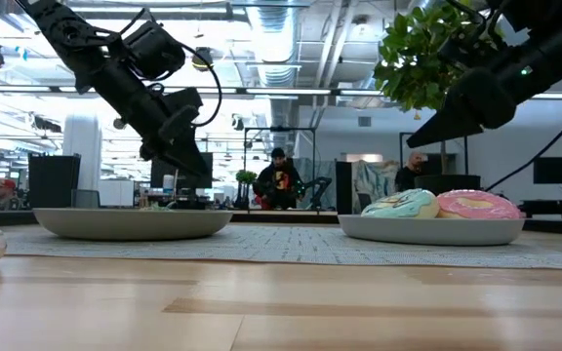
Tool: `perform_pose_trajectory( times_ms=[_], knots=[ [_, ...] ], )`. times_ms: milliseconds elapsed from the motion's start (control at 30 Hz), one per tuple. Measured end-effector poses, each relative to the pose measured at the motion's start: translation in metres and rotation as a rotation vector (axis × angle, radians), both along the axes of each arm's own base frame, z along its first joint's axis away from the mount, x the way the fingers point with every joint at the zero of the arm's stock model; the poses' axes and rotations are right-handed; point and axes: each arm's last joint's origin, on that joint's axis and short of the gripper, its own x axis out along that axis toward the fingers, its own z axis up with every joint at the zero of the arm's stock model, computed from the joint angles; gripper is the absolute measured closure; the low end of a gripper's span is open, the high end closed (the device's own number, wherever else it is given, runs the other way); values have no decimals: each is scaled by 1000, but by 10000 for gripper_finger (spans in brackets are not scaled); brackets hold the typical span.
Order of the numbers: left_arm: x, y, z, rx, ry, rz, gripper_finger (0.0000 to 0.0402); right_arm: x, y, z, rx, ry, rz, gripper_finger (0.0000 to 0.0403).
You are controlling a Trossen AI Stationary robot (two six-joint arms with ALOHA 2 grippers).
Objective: Pick & Place donuts
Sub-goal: Put the small blue donut into the green plate
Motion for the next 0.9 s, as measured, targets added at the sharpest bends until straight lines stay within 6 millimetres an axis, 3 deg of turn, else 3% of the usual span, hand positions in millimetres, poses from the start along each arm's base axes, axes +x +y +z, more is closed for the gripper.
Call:
perform_pose_trajectory(
  times_ms=[300,433,600,900],
  knots=[
    [-10,-6,-10,-1,-125,-61,273,-1,-3,2,-80,-9,-85,97],
    [-22,-11,-13,-6,-138,-54,273,5,-3,14,-103,-32,-92,97],
    [-38,-17,-11,8,-174,-45,273,12,-17,28,-111,-65,-171,97],
    [-69,-30,-22,-11,-241,-19,273,17,-44,36,-44,-99,-274,97]
  ],
)
